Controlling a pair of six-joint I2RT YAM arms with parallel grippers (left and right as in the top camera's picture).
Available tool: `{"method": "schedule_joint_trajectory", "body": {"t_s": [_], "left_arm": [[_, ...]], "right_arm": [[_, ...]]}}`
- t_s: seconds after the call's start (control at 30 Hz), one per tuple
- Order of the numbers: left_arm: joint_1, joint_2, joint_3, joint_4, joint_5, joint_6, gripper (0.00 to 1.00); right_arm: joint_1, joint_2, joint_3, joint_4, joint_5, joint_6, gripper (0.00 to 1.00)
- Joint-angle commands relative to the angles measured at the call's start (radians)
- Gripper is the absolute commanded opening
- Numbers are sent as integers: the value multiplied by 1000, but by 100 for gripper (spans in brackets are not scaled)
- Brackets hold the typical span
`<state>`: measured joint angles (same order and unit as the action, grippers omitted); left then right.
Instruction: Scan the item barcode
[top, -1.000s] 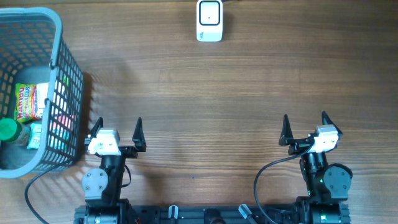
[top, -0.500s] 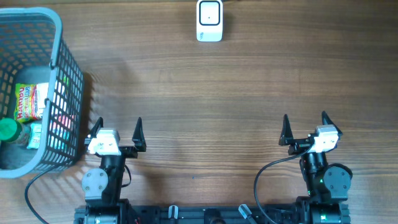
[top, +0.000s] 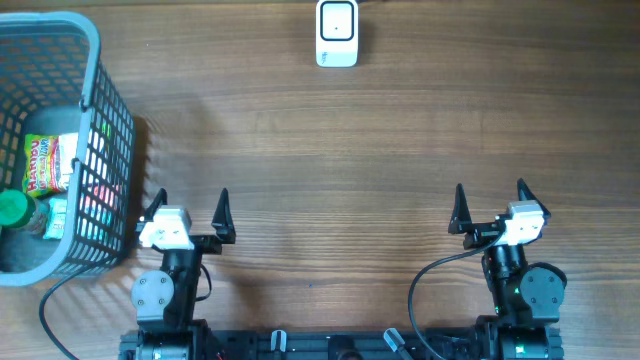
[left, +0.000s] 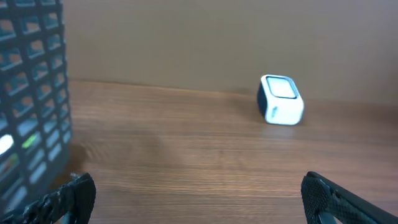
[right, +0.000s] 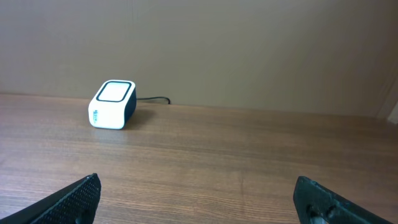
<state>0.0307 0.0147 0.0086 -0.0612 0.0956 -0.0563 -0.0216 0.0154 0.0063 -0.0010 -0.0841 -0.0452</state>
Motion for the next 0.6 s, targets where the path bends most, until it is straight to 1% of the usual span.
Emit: {"method": "schedule_joint_trajectory", "body": {"t_s": [0.0,0.07,0.17,0.37,0.43,0.57], "left_arm": [[-7,-8,-1,1,121,-62,100],[-7,-8,8,-4,208,-79,100],[-7,-8,42,-37,215,-170,100],[-7,23,190,-151,223,-169,100],[-7,57,237,-174,223,-169,100],[-7,178,362,-180,253,-174,100]], "right_arm": [[-4,-8,-1,3,17,20,100],[-4,-8,-1,3,17,20,100],[-4,-8,-1,2,17,20,100],[-4,-8,-1,3,17,20,100],[-4,-8,-1,3,17,20,100],[-4,-8,-1,3,17,19,100]]}}
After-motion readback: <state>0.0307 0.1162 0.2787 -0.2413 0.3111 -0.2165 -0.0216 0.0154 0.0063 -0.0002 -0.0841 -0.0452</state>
